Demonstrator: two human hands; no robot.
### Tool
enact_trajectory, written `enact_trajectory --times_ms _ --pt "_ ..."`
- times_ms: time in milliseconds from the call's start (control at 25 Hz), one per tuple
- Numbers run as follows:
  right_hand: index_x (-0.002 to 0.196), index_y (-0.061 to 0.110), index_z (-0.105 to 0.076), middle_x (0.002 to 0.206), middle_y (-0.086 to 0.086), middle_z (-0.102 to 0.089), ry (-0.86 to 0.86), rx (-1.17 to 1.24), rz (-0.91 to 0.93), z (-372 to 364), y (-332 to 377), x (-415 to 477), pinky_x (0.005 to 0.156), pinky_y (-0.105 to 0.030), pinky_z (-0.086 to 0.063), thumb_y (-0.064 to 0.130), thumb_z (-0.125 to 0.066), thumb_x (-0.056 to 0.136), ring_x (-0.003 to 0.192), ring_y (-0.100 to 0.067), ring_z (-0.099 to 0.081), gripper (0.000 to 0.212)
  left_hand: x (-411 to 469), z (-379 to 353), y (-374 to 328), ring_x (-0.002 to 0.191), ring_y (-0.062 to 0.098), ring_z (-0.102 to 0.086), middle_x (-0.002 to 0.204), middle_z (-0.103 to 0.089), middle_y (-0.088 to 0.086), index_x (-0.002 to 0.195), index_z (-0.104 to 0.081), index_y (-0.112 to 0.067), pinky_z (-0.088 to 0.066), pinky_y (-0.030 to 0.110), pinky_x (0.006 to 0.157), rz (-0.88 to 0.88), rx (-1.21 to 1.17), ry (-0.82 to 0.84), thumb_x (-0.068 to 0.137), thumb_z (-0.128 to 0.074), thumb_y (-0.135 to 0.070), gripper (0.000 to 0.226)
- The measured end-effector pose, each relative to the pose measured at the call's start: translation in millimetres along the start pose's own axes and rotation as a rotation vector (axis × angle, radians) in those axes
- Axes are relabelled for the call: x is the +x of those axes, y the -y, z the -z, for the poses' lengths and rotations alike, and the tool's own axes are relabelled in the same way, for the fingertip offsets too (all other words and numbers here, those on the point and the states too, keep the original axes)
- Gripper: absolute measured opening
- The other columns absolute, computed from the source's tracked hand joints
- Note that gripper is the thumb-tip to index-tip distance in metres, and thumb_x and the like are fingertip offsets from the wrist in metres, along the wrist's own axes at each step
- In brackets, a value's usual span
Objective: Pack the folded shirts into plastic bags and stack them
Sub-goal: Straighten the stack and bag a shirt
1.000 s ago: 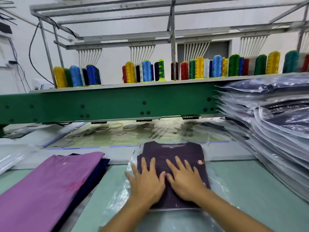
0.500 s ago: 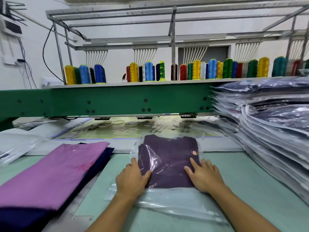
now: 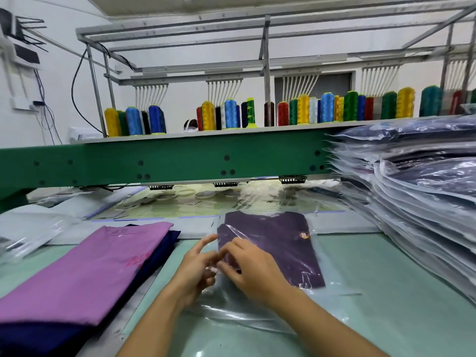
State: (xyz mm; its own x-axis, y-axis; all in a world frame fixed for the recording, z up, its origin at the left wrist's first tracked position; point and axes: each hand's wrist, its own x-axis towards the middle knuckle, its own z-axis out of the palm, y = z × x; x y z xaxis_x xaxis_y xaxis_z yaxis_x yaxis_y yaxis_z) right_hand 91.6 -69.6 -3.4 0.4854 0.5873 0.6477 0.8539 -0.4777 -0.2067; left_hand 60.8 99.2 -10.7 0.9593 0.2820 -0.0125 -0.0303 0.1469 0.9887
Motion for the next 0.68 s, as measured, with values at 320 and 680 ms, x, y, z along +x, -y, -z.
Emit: enact_trajectory --times_ms 320,680 --pt "0.085 0.026 -0.069 0.068 0.012 -0.065 -0.255 -0.392 0.322 -7 6 0 0.044 -0.026 -0.029 0.036 -0.055 0.095 0.058 -0.012 -0.049 0.02 5 -1 4 0.038 0.006 -0.029 0.056 -0.046 0.0 0.122 -0.064 -0.006 -0.031 0.016 0.034 0.071 -0.226 0.049 0.093 -0.064 0.0 0.029" --pt "0.069 0.026 -0.052 0.06 0.008 -0.053 -0.135 -0.408 0.259 -6 -4 0 0.038 -0.023 -0.027 0.024 -0.063 0.068 0.054 -0.015 -0.043 0.011 5 3 -2 0.034 0.002 -0.028 0.062 -0.041 0.0 0.099 -0.056 -0.009 -0.027 0.011 0.03 0.132 -0.511 -0.07 0.095 -0.057 0.007 0.017"
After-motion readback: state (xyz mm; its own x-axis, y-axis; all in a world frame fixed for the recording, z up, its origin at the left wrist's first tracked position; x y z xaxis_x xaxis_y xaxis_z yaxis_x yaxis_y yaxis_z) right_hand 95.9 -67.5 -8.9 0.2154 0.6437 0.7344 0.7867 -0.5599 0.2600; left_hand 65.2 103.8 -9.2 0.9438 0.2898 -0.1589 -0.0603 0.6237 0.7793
